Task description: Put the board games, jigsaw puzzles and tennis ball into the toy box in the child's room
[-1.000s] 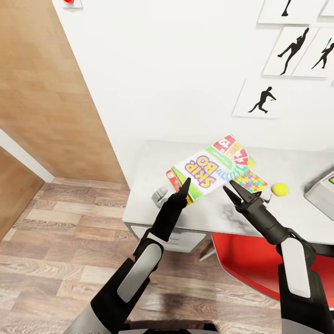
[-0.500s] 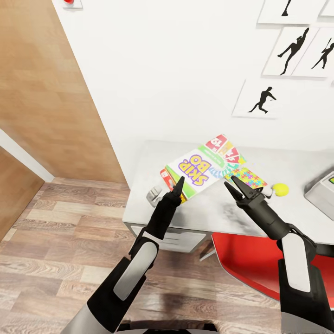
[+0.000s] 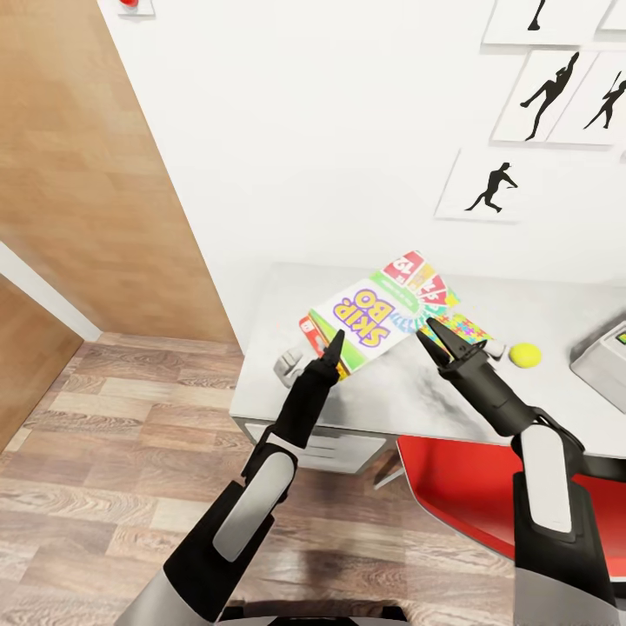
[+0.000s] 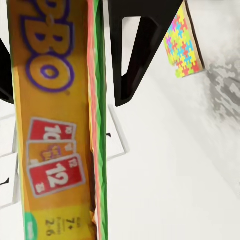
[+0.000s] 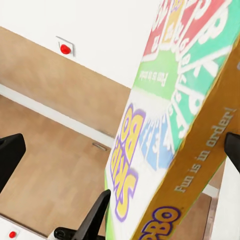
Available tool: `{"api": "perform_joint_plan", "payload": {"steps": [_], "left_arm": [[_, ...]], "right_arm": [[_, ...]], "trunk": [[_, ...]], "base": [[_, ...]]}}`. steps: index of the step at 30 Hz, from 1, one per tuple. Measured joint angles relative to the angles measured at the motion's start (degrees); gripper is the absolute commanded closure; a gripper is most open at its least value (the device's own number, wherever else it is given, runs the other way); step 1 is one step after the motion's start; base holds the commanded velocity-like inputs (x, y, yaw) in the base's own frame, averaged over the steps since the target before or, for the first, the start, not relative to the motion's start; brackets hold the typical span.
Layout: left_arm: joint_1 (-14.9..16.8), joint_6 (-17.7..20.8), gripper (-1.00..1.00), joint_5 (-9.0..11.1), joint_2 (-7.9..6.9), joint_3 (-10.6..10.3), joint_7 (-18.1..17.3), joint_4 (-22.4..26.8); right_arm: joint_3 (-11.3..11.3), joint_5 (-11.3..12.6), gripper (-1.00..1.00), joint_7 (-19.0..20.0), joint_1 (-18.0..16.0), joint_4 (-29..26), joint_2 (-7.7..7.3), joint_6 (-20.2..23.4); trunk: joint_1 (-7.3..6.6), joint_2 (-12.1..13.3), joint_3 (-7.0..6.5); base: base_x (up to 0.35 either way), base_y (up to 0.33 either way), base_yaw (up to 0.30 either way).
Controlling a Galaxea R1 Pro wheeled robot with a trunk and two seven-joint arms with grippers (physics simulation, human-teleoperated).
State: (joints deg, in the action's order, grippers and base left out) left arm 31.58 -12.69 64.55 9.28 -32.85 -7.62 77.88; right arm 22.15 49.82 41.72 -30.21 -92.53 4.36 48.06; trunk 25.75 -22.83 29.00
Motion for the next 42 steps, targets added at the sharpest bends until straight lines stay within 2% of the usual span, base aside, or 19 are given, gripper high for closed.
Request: {"api": "perform_joint_plan", "payload": {"steps": [10,17,18,21,33,42], "left_arm": [[0.0,0.0,1.0,0.0,0.04,0.4,0.0,0.0],[0.0,0.0,1.0,0.1,-0.01,0.9,0.0,0.2],[0.0,0.0,1.0,-0.3,-0.03,-0.1,0.0,0.3],[0.0,0.0,1.0,-0.4,-0.08,-0.4,0.0,0.5],[-0.6,-0.1,1.0,-0.5,-0.68,0.3,0.2,3.9],[-0.6,0.0,1.0,-0.5,-0.66,0.4,0.4,4.2]], "right_arm": [[-0.2,0.2,-1.0,-0.2,-0.1,0.0,0.43,0.0],[-2.3,0.2,-1.0,-3.2,-0.1,0.0,0.77,-0.5],[-2.5,-0.2,-1.0,-3.6,-0.1,0.0,0.79,-1.0],[-2.8,0.0,-1.0,-4.3,-0.1,0.0,0.83,-1.7],[-3.0,0.0,-1.0,-5.2,-0.1,0.0,0.78,-2.5],[-3.0,0.0,-1.0,-5.2,-0.1,0.0,0.77,-2.5]], "trunk": [[0.0,0.0,0.0],[0.0,0.0,0.0],[0.0,0.0,0.0],[0.0,0.0,0.0],[0.0,0.0,0.0],[0.0,0.0,0.0]], "base": [[0.0,0.0,0.0],[0.0,0.0,0.0],[0.0,0.0,0.0],[0.0,0.0,0.0],[0.0,0.0,0.0],[0.0,0.0,0.0]]}}
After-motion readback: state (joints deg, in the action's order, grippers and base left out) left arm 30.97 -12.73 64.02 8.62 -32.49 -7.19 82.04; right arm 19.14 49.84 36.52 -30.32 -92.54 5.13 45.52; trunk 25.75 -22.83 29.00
